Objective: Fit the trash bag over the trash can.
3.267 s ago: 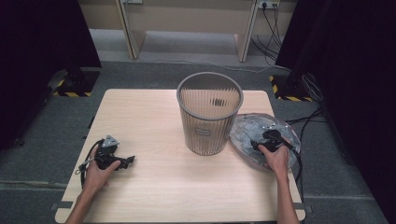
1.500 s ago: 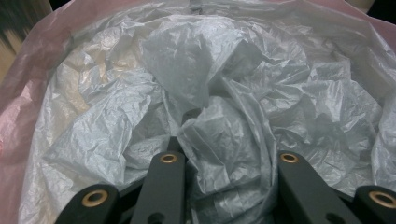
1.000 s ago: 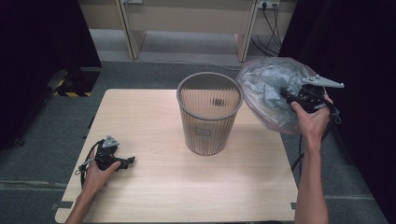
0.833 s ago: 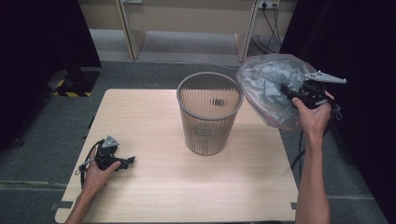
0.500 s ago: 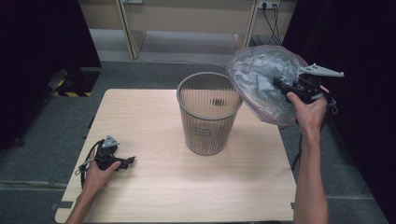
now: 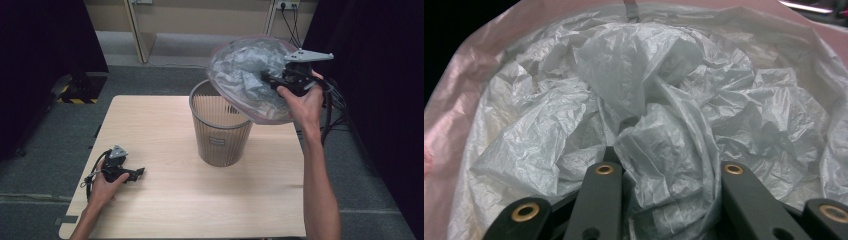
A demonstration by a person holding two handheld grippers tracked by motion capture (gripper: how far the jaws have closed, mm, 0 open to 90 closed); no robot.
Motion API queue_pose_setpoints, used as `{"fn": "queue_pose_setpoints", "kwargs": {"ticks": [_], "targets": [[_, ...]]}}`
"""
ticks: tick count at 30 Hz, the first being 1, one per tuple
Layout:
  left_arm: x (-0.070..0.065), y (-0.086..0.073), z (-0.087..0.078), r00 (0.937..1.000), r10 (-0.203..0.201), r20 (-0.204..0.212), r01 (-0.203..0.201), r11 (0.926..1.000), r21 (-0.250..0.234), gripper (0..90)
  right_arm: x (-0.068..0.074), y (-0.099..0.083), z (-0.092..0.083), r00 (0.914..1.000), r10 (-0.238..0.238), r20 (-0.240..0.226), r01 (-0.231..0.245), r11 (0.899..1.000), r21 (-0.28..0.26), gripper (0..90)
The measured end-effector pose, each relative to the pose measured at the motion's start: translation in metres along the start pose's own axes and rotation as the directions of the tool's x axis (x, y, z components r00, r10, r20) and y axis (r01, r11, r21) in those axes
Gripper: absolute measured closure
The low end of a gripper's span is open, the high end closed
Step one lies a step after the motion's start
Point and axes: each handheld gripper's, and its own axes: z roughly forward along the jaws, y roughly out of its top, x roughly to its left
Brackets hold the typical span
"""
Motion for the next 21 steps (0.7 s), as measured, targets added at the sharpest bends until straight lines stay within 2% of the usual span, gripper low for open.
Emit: {"fn": "queue_pose_setpoints", "kwargs": {"ticks": [7,14,21], "targets": [[0.0,0.0,0.0,1.0,0.0,0.001,0.0,1.0,0.0,0.0,0.022,0.012,0.027,0.9962,-0.034,-0.081,0.036,0.999,0.029,74.3],[0.0,0.0,0.0,1.0,0.0,0.0,0.0,1.0,0.0,0.0,0.045,0.014,0.048,0.9821,-0.061,-0.178,0.071,0.996,0.049,74.1],[-0.001,0.0,0.0,1.0,0.0,0.001,0.0,1.0,0.0,0.0,0.057,0.008,0.063,0.9734,-0.086,-0.213,0.112,0.987,0.115,72.9]]}}
